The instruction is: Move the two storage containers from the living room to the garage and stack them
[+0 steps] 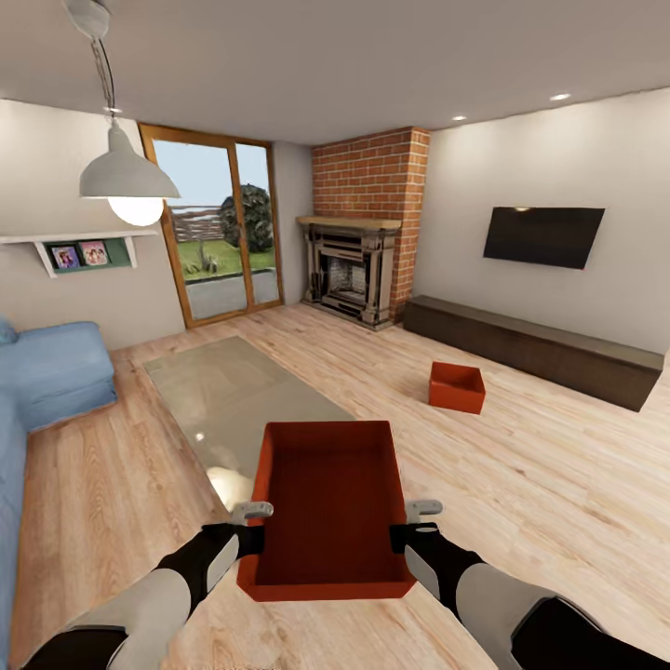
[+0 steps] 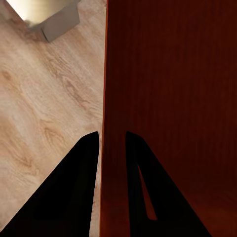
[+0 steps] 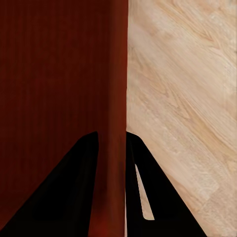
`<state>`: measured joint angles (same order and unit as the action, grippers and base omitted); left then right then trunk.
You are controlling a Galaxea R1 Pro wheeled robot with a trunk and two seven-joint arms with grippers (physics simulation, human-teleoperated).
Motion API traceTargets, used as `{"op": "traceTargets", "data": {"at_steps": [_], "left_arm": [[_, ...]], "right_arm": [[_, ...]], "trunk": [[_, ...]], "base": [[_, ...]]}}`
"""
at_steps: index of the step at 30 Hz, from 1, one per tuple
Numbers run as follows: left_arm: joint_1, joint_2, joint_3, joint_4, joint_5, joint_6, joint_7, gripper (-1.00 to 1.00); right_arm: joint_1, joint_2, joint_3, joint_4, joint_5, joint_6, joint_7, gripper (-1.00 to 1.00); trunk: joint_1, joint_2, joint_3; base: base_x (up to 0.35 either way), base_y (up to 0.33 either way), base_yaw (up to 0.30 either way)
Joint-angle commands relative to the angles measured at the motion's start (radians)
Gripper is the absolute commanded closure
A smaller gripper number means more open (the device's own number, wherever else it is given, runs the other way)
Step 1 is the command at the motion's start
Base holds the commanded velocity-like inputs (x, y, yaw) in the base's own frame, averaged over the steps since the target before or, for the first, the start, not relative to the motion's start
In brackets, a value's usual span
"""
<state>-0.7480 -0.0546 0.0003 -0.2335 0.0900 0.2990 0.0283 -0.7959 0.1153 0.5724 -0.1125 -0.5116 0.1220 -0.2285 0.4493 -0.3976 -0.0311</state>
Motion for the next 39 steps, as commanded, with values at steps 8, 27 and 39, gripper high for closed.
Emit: {"op": "traceTargets", "data": {"at_steps": [8,27,39], "left_arm": [[-0.001,-0.001,0.004,-0.001,-0.022,0.006,0.009,1.0],[-0.001,-0.001,0.003,-0.003,-0.022,0.006,0.01,1.0],[-0.001,-0.001,0.003,-0.003,-0.022,0.006,0.009,1.0]], "right_arm": [[0.0,0.006,0.026,-0.004,-0.008,0.007,-0.006,1.0],[0.0,0.006,0.026,-0.004,-0.008,0.007,-0.006,1.0],[0.0,0.006,0.027,-0.004,-0.008,0.01,-0.004,1.0]], "trunk": [[0.001,-0.002,0.001],[0.001,-0.002,0.009],[0.001,-0.002,0.013]], "base": [[0.0,0.0,0.3],[0.0,0.0,0.3],[0.0,0.0,0.195]]}}
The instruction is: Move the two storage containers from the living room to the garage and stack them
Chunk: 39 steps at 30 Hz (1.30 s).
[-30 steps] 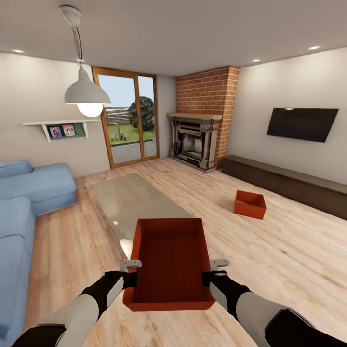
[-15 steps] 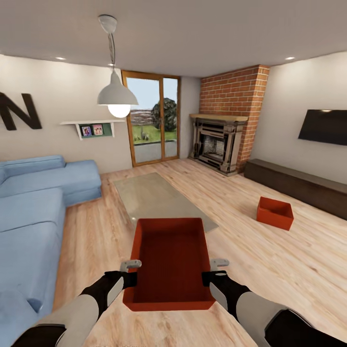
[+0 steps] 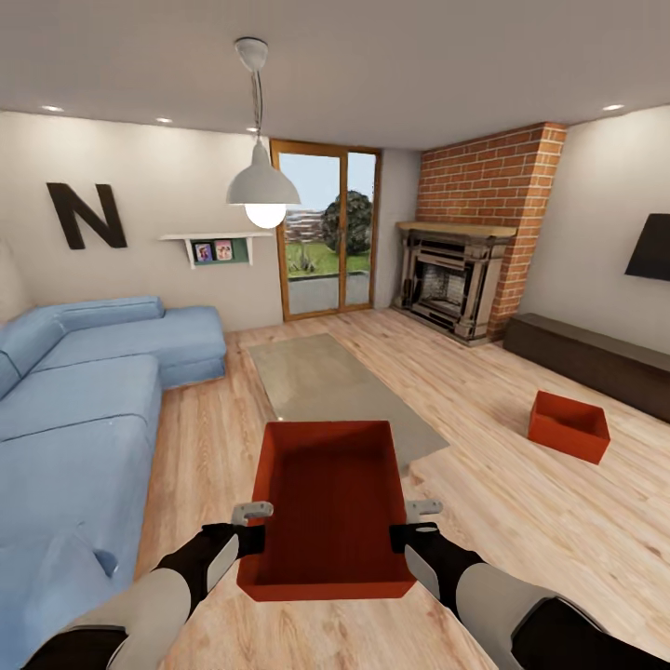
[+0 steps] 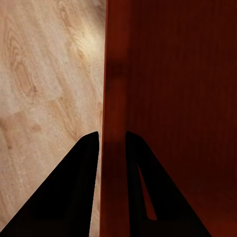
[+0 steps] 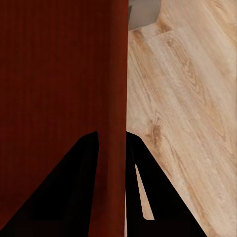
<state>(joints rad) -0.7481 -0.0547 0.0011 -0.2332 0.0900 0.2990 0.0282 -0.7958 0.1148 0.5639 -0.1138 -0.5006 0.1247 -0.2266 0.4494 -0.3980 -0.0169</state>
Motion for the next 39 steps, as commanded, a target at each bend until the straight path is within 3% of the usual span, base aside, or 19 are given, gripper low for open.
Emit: {"op": "traceTargets", "data": {"at_steps": [1,23,39], "left_arm": [[0.0,-0.001,0.002,-0.003,-0.022,0.006,0.009,1.0],[-0.001,-0.001,0.003,-0.005,-0.022,0.006,0.01,1.0],[-0.001,-0.002,0.003,-0.004,-0.022,0.006,0.01,1.0]], "right_arm": [[0.0,0.006,0.036,-0.003,-0.019,0.009,-0.005,1.0],[0.0,0.006,0.036,-0.003,-0.019,0.012,-0.005,1.0],[0.0,0.006,0.036,-0.003,-0.02,0.012,-0.005,1.0]], "trunk": [[0.001,-0.002,-0.002],[0.001,-0.002,-0.002],[0.001,-0.002,-0.002]], "base": [[0.0,0.0,0.006],[-0.005,0.0,0.0],[-0.26,0.0,0.054]]}}
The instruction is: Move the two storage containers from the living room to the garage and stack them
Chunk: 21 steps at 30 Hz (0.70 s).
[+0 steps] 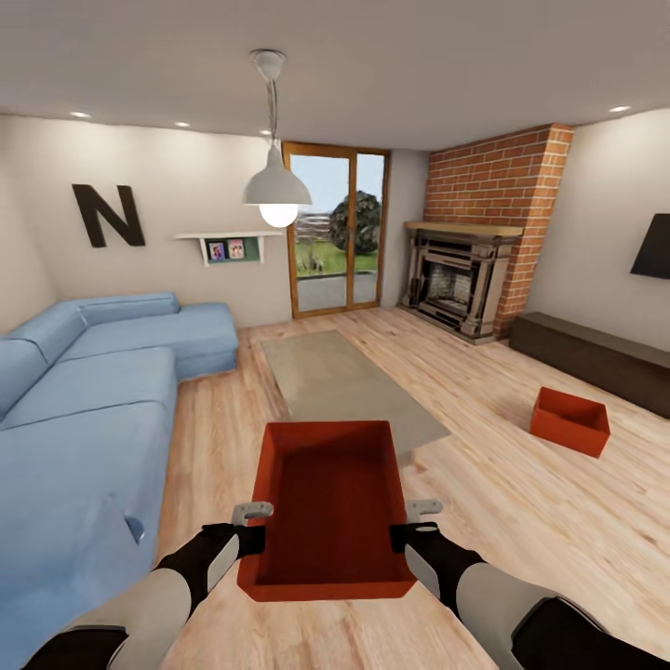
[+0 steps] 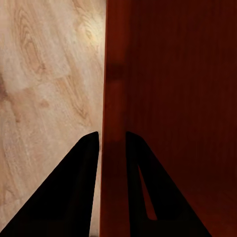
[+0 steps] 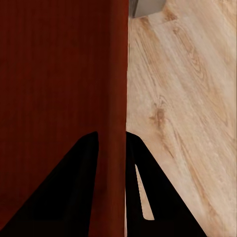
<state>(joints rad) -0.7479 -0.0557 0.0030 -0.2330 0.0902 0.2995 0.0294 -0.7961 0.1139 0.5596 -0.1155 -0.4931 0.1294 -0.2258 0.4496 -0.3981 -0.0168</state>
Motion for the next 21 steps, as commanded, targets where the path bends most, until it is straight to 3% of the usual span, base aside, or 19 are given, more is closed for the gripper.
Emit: {"op": "traceTargets", "data": {"at_steps": [1,21], "left_arm": [[-0.001,-0.001,0.002,-0.005,-0.023,0.006,0.009,1.0],[-0.001,0.0,0.002,-0.004,-0.023,0.006,0.009,1.0]], "right_arm": [[0.0,0.007,0.04,-0.001,-0.027,0.007,-0.006,1.0],[0.0,0.008,0.04,-0.001,-0.027,0.007,-0.006,1.0]], "trunk": [[0.0,-0.002,-0.002],[0.0,-0.002,-0.002]], "base": [[-0.05,0.0,0.247],[-0.005,0.0,0.268]]}}
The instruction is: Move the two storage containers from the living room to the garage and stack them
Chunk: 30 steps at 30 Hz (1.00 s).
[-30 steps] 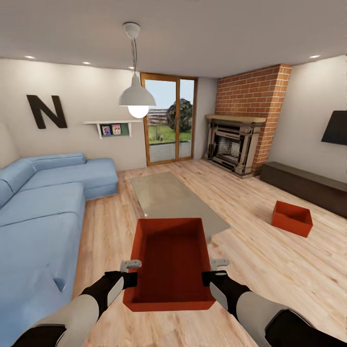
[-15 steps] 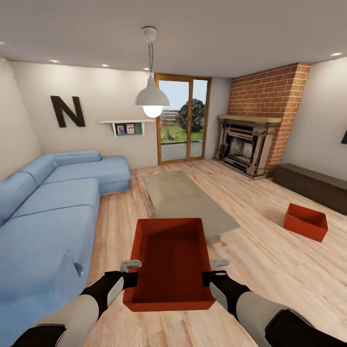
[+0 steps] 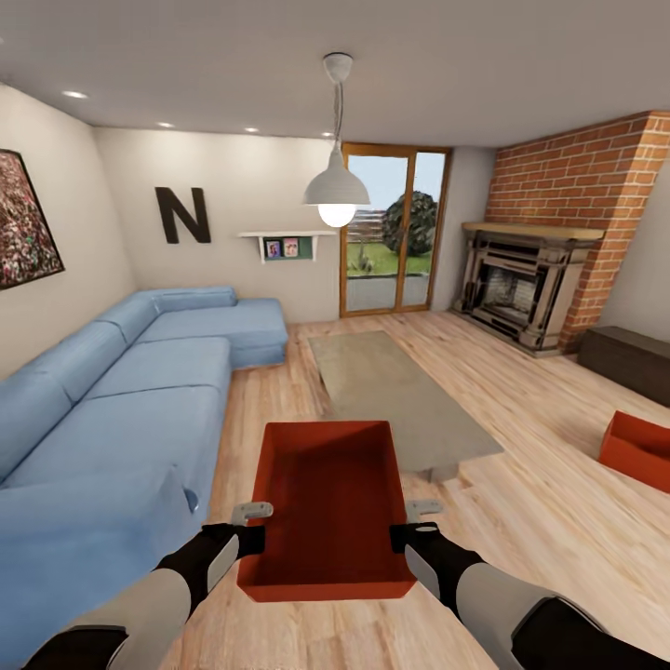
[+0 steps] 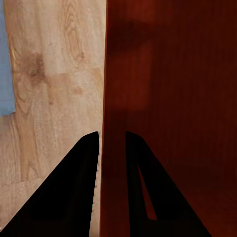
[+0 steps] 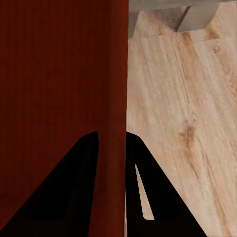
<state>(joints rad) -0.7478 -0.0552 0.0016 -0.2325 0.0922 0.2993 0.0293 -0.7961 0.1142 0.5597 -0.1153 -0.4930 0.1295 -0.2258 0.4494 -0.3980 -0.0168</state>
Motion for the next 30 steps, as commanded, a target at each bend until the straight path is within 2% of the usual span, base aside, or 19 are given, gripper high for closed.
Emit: {"op": "traceTargets", "data": {"at_steps": [1,6,12,24,30], "left_arm": [[-0.001,-0.001,0.003,-0.004,-0.025,0.006,0.009,1.0],[-0.001,-0.001,0.003,-0.004,-0.025,0.006,0.009,1.0],[-0.001,-0.002,0.003,-0.004,-0.024,0.006,0.009,1.0],[-0.001,-0.002,0.003,-0.004,-0.023,0.006,0.009,1.0],[-0.001,-0.002,0.003,-0.002,-0.023,0.006,0.009,1.0]], "right_arm": [[0.0,0.007,0.04,-0.001,-0.027,0.007,-0.006,1.0],[0.0,0.007,0.04,-0.001,-0.027,0.008,-0.006,1.0],[0.0,0.007,0.04,-0.001,-0.027,0.007,-0.006,1.0],[0.0,0.007,0.039,-0.001,-0.028,0.009,-0.006,1.0],[0.0,0.008,0.041,-0.001,-0.029,0.009,-0.006,1.0]], "trunk": [[0.001,-0.002,-0.002],[0.001,-0.002,-0.002],[0.001,-0.002,-0.002],[0.001,-0.002,-0.002],[0.001,-0.002,-0.002]], "base": [[0.0,0.0,0.27],[0.0,0.0,0.26],[-0.046,0.0,0.053],[-0.317,0.0,0.003],[-0.243,0.0,0.188]]}}
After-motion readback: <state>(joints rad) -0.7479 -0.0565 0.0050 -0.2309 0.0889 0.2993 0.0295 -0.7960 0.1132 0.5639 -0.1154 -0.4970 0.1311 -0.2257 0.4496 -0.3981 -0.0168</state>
